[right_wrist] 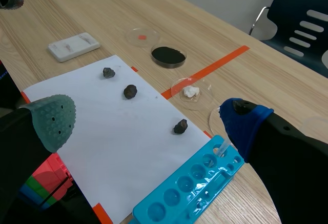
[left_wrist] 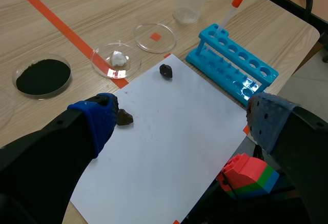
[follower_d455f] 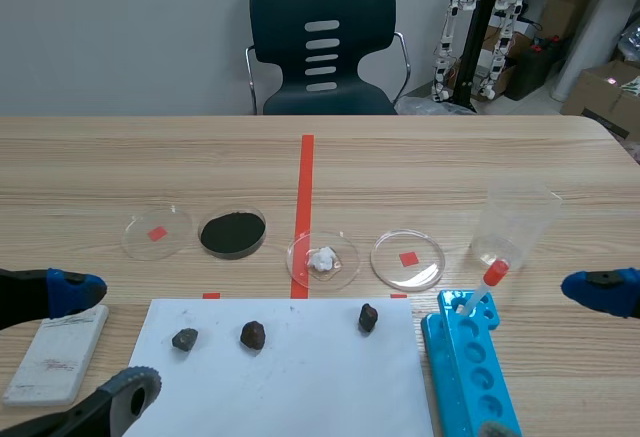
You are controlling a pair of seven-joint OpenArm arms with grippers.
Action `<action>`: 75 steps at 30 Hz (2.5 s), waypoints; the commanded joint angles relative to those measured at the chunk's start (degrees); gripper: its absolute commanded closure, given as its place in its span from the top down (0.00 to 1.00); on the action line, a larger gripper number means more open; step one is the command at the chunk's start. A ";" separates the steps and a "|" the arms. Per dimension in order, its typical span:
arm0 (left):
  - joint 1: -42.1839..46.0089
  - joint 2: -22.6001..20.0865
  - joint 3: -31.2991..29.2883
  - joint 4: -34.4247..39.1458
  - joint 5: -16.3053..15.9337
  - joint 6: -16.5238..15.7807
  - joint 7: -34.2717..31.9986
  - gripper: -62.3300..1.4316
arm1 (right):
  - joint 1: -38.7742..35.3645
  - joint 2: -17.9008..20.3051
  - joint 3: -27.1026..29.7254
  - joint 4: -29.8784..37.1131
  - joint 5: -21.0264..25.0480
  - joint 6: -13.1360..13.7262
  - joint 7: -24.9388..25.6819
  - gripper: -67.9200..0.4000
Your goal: Pick up the dropper by the top with the right hand
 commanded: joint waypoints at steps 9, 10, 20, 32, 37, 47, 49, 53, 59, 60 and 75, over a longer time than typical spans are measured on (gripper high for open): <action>-0.33 0.31 -0.15 0.74 -0.61 -0.15 -0.83 0.85 | 0.35 -0.02 0.42 0.24 0.63 0.00 0.79 0.86; -0.33 0.31 -0.15 0.74 -0.61 -0.15 -0.83 0.85 | 0.35 -0.02 0.42 -0.07 0.63 0.00 1.22 0.86; -0.33 0.31 -0.15 0.74 -0.61 -0.15 -0.83 0.85 | 2.14 -0.02 0.42 -8.96 0.61 -1.11 8.76 0.86; -0.33 0.31 -0.15 0.74 -0.61 -0.15 -0.83 0.85 | 17.46 -0.09 -5.18 -22.77 2.19 -1.09 11.39 0.86; -0.33 0.31 -0.15 0.74 -0.61 -0.15 -0.83 0.85 | 24.65 -2.23 -8.55 -27.69 2.08 -1.05 11.61 0.86; -0.33 0.31 -0.15 0.74 -0.61 -0.15 -0.83 0.85 | 35.12 -7.72 -11.61 -34.27 -0.66 0.42 12.59 0.86; -0.33 0.31 -0.15 0.74 -0.63 -0.15 -0.83 0.85 | 36.50 -8.63 -11.61 -34.97 -1.36 0.90 13.16 0.86; -0.33 0.31 -0.15 0.74 -0.63 -0.15 -0.83 0.85 | 38.51 -10.43 -11.61 -36.17 -2.01 0.92 13.77 0.86; -0.33 0.31 -0.15 0.74 -0.68 -0.15 -0.83 0.85 | 41.22 -12.79 -11.61 -38.88 -3.63 1.16 14.67 0.77; -0.33 0.31 -0.15 0.74 -0.74 -0.15 -0.81 0.85 | 41.53 -13.18 -11.61 -39.47 -4.20 1.18 15.15 0.77; -0.33 0.31 -0.15 0.74 -0.79 -0.15 -0.81 0.85 | 43.36 -15.26 -12.09 -43.06 -8.61 1.53 21.66 0.73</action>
